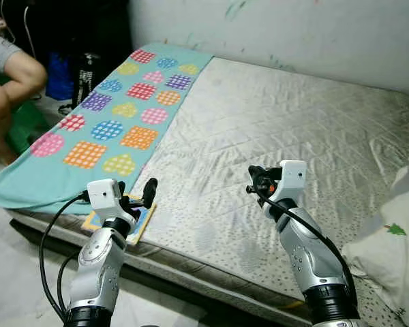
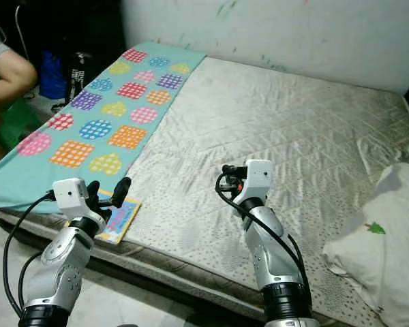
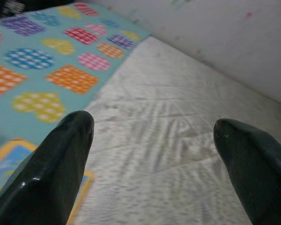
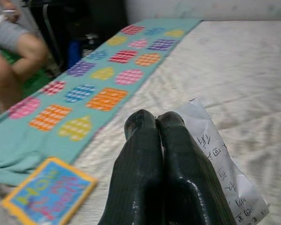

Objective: Clean up the room

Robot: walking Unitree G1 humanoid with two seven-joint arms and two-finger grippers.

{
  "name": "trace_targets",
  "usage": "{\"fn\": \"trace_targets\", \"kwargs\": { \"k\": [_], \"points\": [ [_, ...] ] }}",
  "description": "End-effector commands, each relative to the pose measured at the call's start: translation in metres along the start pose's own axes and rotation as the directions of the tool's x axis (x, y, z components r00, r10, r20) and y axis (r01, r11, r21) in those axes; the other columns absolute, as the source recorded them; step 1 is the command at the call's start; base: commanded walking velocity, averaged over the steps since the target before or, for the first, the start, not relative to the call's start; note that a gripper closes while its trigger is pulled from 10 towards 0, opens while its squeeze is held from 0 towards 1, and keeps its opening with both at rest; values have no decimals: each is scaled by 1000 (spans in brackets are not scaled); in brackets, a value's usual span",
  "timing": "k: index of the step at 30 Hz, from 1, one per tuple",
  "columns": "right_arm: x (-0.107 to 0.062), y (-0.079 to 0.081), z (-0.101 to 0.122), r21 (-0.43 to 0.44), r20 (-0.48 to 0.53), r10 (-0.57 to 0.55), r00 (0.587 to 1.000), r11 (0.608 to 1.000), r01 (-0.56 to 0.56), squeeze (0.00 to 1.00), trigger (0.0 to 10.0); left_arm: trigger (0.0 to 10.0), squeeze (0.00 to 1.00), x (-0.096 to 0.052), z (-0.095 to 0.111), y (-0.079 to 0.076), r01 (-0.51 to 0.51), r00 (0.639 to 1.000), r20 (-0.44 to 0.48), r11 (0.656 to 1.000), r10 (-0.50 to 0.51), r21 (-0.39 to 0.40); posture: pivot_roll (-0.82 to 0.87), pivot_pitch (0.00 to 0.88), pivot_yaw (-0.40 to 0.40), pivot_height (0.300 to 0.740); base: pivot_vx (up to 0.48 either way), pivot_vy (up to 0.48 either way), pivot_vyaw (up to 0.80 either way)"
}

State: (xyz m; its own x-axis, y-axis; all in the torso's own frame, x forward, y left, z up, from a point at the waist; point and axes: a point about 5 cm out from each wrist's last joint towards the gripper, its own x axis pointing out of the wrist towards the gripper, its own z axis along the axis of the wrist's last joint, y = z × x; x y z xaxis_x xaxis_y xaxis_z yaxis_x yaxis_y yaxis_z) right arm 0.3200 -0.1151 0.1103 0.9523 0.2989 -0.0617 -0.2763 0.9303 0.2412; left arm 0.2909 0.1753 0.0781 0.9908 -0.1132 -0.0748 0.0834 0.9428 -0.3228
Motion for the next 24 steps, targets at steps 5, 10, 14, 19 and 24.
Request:
{"fn": "trace_targets", "kwargs": {
  "k": [5,10,14,19,24],
  "points": [
    [2,-4,1,-21,-7,-7,1000,1000,7,0,10000,10000,0,4,2,-3,5,1000,3,1000,-6,16,45,53,-37,740,0,480,-800],
    [4,-4,2,-41,-9,4,1000,999,-4,0,10000,10000,0,5,3,-2,5,1000,6,1000,-6,18,45,43,-36,740,0,480,-160],
    [4,-4,0,-47,-13,4,1000,999,-5,0,10000,10000,0,6,3,-2,7,1000,5,1000,-8,18,42,40,-34,740,0,480,0],
    [3,-4,-1,-66,-21,7,1000,998,-8,0,10000,10000,0,7,6,-5,37,999,31,999,-37,18,40,41,-31,740,0,218,0],
    [3,-4,-2,-71,-23,9,1000,997,-11,0,10000,10000,0,6,6,-9,73,997,39,997,-73,4,39,41,-31,740,0,0,0]
  ]
}}
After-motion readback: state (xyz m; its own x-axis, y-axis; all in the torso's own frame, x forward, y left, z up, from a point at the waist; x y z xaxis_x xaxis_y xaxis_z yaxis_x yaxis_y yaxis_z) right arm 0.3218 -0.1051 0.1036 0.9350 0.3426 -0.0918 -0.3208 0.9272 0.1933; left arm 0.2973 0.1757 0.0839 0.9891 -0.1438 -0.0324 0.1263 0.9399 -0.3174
